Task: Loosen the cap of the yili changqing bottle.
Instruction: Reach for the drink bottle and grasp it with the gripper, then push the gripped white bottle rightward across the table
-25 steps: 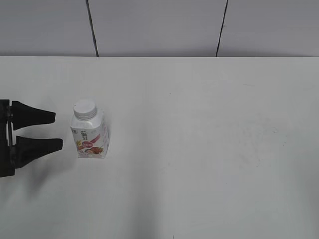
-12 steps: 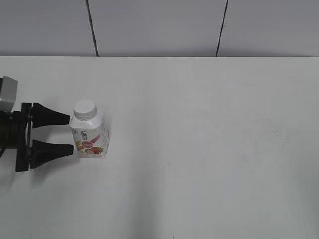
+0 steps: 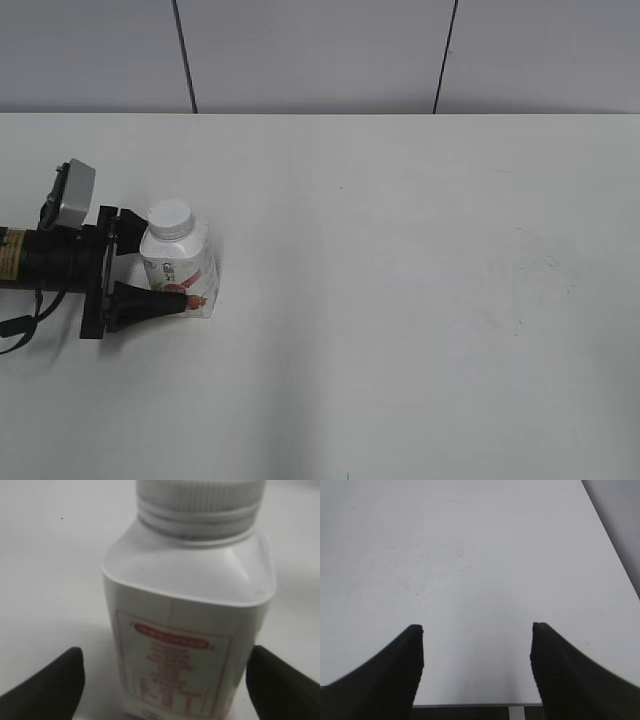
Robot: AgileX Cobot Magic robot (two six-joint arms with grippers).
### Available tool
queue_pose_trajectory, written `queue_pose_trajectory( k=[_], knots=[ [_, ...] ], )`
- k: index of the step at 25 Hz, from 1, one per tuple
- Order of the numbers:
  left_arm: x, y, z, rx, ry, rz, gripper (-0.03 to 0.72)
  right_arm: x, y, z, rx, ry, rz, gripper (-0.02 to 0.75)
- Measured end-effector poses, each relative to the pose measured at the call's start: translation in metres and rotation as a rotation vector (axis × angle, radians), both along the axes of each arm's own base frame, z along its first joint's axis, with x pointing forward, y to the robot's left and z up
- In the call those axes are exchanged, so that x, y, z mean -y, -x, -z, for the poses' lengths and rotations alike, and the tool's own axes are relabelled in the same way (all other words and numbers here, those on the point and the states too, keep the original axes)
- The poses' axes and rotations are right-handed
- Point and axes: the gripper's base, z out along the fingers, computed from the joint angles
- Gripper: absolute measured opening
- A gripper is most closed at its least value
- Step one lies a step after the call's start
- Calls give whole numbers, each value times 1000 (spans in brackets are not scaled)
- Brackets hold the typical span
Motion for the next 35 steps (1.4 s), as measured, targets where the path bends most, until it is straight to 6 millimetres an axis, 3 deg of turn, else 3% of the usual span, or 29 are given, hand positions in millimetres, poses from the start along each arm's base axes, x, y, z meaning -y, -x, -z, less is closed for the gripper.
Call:
queue_pose_trajectory(
  k=[8,15,22,27,35],
  knots=[
    [9,-8,-1,24,1,31,559,0,0,0,0,0,0,533],
    [9,-8,1,14,8,32,393,0,0,0,0,0,0,533],
    [20,-10,0,-7,18,18,375,0,0,0,0,0,0,533],
    [57,-14,-2,2,24,40,373,0,0,0,0,0,0,533],
    [133,-28,-22,78,85,145,366,0,0,0,0,0,0,533]
  ],
)
